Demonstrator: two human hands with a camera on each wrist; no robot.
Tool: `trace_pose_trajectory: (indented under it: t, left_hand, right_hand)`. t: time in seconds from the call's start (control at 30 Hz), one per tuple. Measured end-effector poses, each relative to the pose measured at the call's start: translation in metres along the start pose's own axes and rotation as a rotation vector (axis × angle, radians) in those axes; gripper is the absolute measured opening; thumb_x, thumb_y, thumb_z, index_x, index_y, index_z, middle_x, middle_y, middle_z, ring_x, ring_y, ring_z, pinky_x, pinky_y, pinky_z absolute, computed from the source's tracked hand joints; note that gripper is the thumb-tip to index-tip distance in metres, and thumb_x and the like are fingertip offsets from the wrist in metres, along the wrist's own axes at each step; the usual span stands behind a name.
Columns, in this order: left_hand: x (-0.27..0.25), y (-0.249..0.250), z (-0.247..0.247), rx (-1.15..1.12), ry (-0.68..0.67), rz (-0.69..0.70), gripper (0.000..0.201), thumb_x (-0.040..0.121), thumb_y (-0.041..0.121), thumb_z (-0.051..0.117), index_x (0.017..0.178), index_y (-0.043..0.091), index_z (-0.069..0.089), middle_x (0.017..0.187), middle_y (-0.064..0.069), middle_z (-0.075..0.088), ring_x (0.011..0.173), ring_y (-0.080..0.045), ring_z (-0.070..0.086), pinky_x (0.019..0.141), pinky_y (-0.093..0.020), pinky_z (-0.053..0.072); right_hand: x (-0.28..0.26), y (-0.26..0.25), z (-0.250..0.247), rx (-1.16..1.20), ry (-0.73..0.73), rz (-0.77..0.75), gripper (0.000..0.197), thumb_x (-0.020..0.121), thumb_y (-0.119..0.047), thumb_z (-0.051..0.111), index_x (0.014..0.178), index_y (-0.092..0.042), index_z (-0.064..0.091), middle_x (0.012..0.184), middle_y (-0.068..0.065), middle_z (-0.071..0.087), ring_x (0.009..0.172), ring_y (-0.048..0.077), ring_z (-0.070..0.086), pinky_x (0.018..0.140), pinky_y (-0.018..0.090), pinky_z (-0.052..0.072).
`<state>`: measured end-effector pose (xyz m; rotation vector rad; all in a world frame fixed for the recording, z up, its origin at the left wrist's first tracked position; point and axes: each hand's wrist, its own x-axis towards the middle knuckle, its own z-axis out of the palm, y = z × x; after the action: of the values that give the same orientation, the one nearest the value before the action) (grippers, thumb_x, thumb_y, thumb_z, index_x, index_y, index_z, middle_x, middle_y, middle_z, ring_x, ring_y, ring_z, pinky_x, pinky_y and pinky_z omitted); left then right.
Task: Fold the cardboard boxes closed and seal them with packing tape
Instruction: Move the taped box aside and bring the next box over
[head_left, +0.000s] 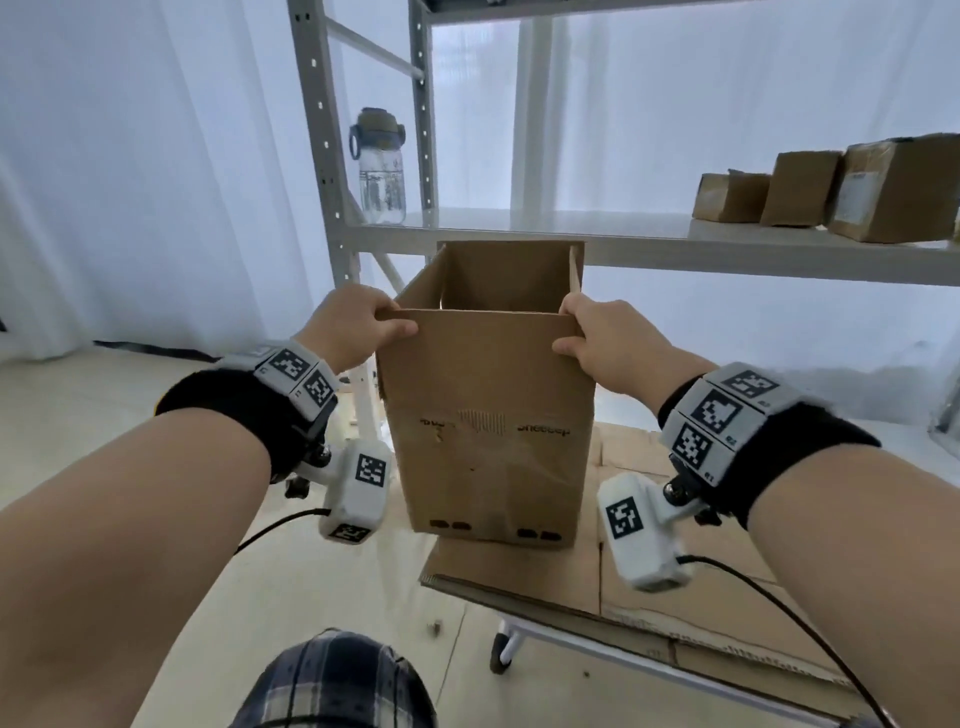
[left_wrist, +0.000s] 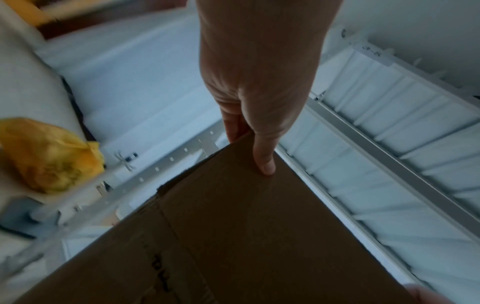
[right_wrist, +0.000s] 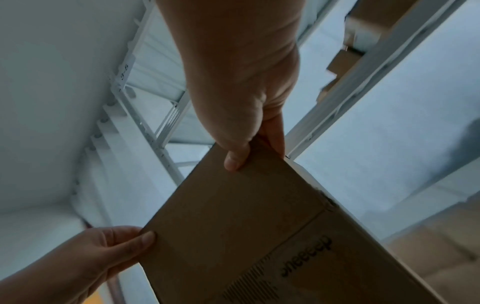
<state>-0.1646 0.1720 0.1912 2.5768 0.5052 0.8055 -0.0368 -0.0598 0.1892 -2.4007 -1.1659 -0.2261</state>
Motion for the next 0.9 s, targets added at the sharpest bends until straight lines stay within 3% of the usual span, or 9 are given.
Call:
trace_pose_trajectory:
  t: [0.07,0.13,0.2,0.33,0.5,0.63,0.9]
  left_hand:
    - [-0.01,-0.025,-0.023,0.044,0.053,-0.047,0.023,0.085,0.025,0.069,0.095,0.005,0.071,0.077,-0.007,0.063,0.068,-0.019,0.056,0.059,-0.032,0.046]
    - [-0.016,-0.047,-0.038,0.092,0.11,-0.077,0.023,0.085,0.025,0.069,0.099,0.007,0.071,0.088,-0.011,0.067,0.079,-0.024,0.061,0.071,-0.039,0.053]
    - [-0.018,-0.068,-0.045,0.151,0.162,-0.083,0.025,0.086,0.027,0.068,0.102,0.007,0.071,0.095,-0.012,0.068,0.091,-0.028,0.061,0.083,-0.039,0.05]
    - [-0.011,-0.093,-0.052,0.154,0.228,-0.092,0.03,0.086,0.027,0.067,0.107,0.007,0.07,0.101,-0.014,0.069,0.095,-0.029,0.061,0.087,-0.043,0.051]
    - [0.0,-0.118,-0.057,0.175,0.258,-0.085,0.025,0.087,0.022,0.065,0.106,0.006,0.07,0.105,-0.012,0.069,0.1,-0.029,0.06,0.093,-0.04,0.046]
    - [-0.006,-0.156,-0.024,0.201,0.185,-0.134,0.02,0.087,0.019,0.064,0.102,0.008,0.071,0.104,-0.008,0.069,0.097,-0.023,0.058,0.085,-0.028,0.039]
    - [-0.041,-0.244,0.1,0.083,-0.065,-0.328,0.02,0.087,0.016,0.066,0.105,0.007,0.071,0.111,-0.009,0.068,0.106,-0.025,0.058,0.09,-0.026,0.038]
  right_hand:
    - [0.011,-0.023,0.026,0.08,0.003,-0.06,0.012,0.1,-0.021,0.049,0.111,-0.02,0.045,0.115,0.005,0.06,0.089,0.017,0.056,0.08,0.023,0.045]
    - [0.024,-0.042,0.052,0.125,0.019,-0.101,0.015,0.1,-0.019,0.048,0.115,-0.018,0.047,0.115,0.006,0.061,0.091,0.017,0.058,0.08,0.024,0.046]
    - [0.038,-0.056,0.073,0.147,0.047,-0.123,0.019,0.1,-0.016,0.047,0.119,-0.016,0.047,0.115,0.007,0.062,0.099,0.02,0.061,0.081,0.025,0.047]
    - [0.071,-0.071,0.09,0.169,0.096,-0.168,0.02,0.1,-0.017,0.047,0.12,-0.015,0.049,0.114,0.006,0.062,0.101,0.021,0.062,0.084,0.026,0.048]
    - [0.103,-0.083,0.127,0.222,0.1,-0.212,0.02,0.101,-0.021,0.044,0.12,-0.015,0.049,0.112,0.004,0.062,0.094,0.018,0.061,0.085,0.026,0.049]
    - [0.103,-0.071,0.186,0.231,0.016,-0.209,0.014,0.102,-0.02,0.043,0.112,-0.014,0.05,0.095,0.004,0.062,0.078,0.014,0.058,0.073,0.024,0.051]
    - [0.088,-0.025,0.294,0.165,-0.276,-0.069,0.021,0.1,-0.022,0.048,0.118,-0.014,0.056,0.102,0.006,0.064,0.092,0.022,0.063,0.079,0.03,0.052]
